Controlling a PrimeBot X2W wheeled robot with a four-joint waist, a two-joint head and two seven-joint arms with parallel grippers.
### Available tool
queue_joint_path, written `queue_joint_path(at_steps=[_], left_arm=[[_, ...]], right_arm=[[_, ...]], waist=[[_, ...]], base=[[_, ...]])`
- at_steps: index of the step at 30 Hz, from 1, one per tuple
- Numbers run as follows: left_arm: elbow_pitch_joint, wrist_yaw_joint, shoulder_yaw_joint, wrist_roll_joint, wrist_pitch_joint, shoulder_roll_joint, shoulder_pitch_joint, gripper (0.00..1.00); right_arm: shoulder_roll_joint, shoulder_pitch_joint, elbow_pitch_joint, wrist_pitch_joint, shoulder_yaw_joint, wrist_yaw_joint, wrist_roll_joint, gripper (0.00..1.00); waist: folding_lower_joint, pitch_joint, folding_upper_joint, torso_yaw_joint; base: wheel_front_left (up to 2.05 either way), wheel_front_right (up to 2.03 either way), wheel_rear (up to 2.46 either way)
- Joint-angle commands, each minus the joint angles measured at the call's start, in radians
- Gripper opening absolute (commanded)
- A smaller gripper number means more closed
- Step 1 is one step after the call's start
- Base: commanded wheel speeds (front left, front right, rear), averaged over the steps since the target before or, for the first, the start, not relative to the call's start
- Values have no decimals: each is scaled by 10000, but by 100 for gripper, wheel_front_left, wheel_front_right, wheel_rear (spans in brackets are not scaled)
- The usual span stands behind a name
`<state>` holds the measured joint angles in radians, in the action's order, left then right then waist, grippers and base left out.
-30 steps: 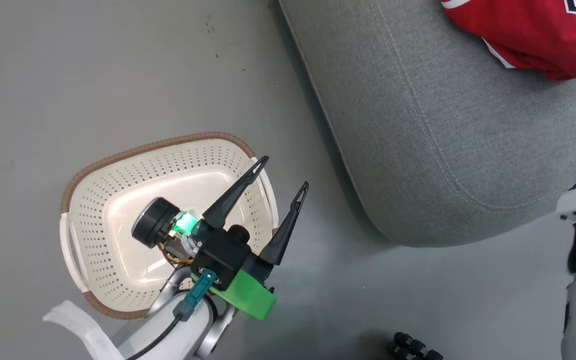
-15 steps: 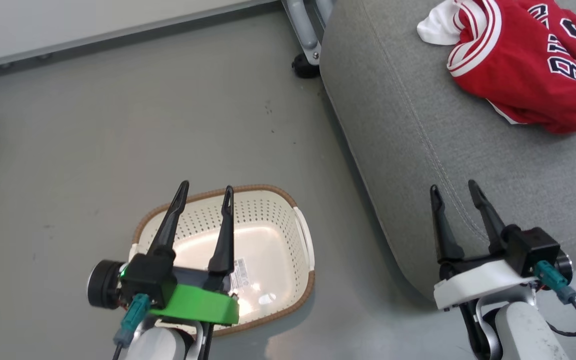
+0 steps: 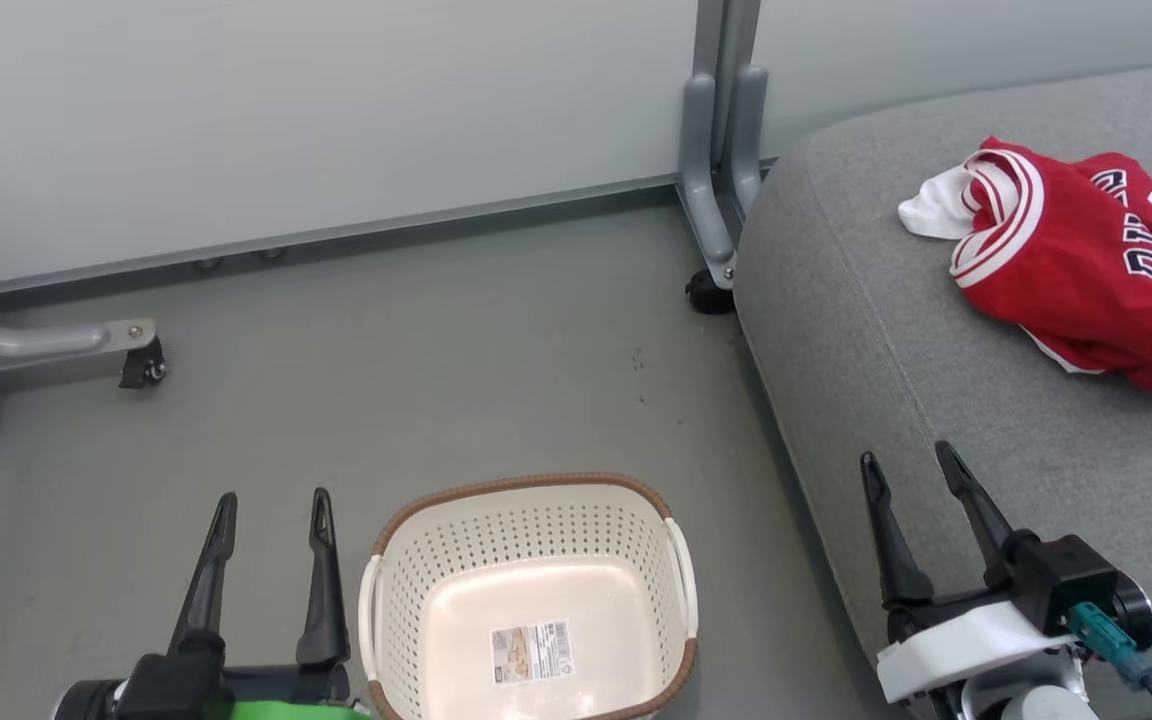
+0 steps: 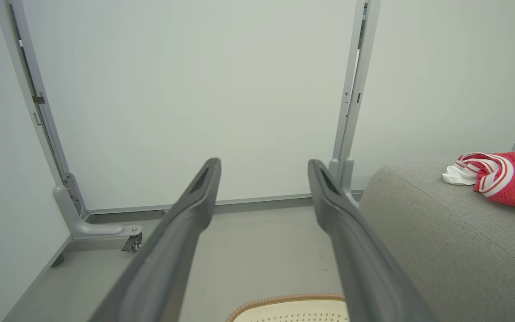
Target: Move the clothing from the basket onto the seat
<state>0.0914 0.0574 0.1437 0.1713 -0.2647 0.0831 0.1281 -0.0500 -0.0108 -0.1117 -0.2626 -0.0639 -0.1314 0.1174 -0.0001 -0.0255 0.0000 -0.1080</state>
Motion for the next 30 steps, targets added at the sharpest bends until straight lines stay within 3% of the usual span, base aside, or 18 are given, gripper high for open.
queue_joint_path(at_steps=[1,15,30], left_arm=[[75,-57,-195,-146,10,-54,324,100],[-58,-327,-1128,-853,9,-304,1991,100],[-395,-296,-1195,-787,9,-323,1807,100]], right_arm=[[-70,-284,52,-32,64,14,-69,100],[-208,-1216,58,-33,-232,14,-225,100],[-316,-1254,-90,-33,-489,14,-174,100]], waist=[[1,622,0,429],[1,1097,0,317],[1,1290,0,241]], base=[[0,0,0],[0,0,0],[0,0,0]])
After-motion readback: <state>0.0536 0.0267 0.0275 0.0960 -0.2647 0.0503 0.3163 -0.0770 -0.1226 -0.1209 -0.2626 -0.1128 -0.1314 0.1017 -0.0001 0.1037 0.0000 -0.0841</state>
